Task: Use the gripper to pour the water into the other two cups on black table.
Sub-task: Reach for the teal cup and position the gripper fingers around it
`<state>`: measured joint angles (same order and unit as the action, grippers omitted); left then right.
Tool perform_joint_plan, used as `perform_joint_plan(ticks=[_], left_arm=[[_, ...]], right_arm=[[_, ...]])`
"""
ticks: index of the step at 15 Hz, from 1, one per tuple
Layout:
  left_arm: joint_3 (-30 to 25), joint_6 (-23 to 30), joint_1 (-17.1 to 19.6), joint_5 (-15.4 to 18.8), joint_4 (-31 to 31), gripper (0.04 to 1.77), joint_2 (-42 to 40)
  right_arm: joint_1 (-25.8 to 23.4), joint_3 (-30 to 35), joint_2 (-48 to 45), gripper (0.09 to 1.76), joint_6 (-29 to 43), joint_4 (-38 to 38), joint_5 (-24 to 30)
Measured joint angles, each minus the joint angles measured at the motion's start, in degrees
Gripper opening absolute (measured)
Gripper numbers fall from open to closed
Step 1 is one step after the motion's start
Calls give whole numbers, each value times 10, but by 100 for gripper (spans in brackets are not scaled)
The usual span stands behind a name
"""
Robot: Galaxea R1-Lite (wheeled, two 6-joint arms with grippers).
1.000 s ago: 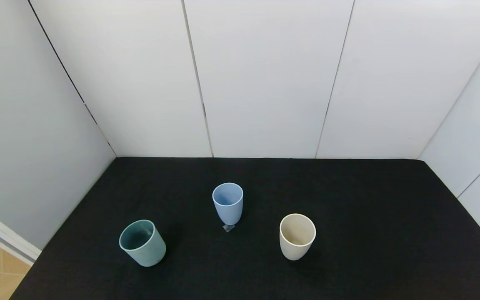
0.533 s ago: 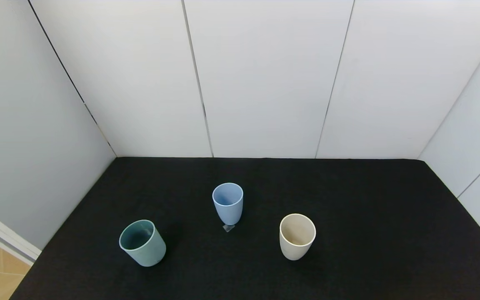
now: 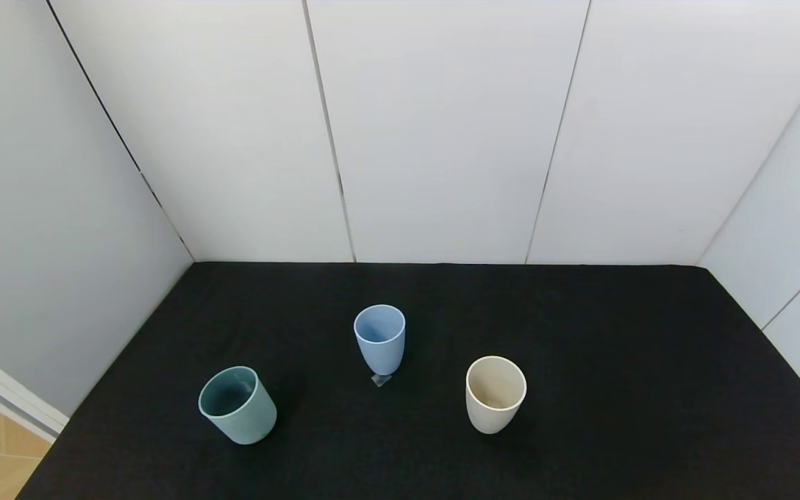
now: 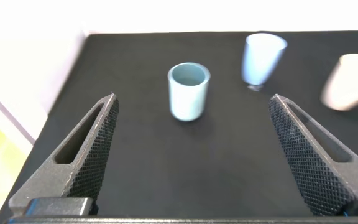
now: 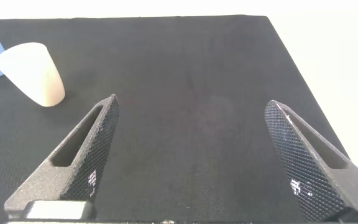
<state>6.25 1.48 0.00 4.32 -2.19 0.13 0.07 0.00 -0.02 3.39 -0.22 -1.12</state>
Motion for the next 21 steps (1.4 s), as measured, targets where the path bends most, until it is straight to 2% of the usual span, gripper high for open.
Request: perform_joint_plan(ticks=[3,6,9,15,21], left_arm=[[64,-2,-1,25,-66,172,42],[98,-11,-8,27,-74,172,139],[118,-44,-14,24,-61,172,271],[113,-84,-18,21,39,172,505],[45,-87,-18,26,246,172,678]], right_arm=[[0,0,0,171,0,0,0],[0,0,0,171,0,0,0],[0,0,0,171,0,0,0],[0,0,0,171,0,0,0],[0,0,0,171,0,0,0]])
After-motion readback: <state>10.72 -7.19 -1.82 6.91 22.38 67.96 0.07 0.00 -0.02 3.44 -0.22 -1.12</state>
